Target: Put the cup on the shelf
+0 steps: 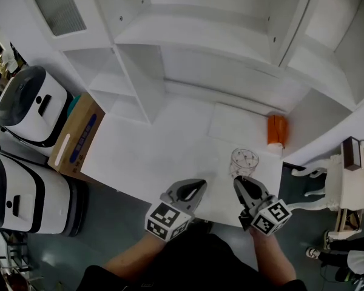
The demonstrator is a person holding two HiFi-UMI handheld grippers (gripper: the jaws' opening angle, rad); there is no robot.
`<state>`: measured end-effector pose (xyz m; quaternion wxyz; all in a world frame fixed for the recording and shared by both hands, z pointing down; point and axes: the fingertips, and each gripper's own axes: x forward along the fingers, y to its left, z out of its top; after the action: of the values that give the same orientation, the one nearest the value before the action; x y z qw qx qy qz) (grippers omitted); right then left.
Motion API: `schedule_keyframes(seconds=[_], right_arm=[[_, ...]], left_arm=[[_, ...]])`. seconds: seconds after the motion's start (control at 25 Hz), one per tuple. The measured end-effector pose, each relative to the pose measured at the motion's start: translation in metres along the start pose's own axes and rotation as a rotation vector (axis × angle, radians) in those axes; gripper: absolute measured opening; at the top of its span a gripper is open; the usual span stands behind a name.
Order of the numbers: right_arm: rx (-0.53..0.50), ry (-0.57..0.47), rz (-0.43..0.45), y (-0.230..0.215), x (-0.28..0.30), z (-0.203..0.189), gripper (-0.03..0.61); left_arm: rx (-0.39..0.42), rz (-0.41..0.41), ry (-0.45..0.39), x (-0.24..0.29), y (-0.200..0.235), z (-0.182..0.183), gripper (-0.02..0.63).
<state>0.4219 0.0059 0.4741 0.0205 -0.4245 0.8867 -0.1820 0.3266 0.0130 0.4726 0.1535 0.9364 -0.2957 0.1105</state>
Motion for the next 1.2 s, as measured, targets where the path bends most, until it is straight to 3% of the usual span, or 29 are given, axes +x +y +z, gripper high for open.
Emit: schedule_keyframes(seconds=[0.2,0.32,0.56,0.8,1.0,1.2], right_arm=[[-0.002,0.021,-0.003,0.024,0.003,-0.012,0.037],[-0.016,0.024,-0.017,0.042,0.014,-0.014,0.037],[-0.001,-0.007,-0.082,0.08,0.06,-0.016,0.037],[0.032,-0.091,-0.159,0.141,0.134,-0.022,0.037],[0.042,-0.101,-0.129,0.197,0.204,-0.026,0.037],[-0.001,-0.071,-0.061,0.235,0.257,-0.021,0.037]], left_arm=[[0.014,-0.023,-0.035,-0.028,-0.012,0.003,0.003],[0.028,-0.028,-0.055,-0.053,0.001,0.004,0.003],[0.009,-0.034,-0.066,-0.114,0.064,0.001,0.003],[0.124,-0.088,-0.07,-0.2,0.137,0.013,0.003],[0.163,-0.063,-0.081,-0.256,0.198,0.025,0.003],[0.128,-0.051,-0.092,-0.277,0.232,0.026,0.003]])
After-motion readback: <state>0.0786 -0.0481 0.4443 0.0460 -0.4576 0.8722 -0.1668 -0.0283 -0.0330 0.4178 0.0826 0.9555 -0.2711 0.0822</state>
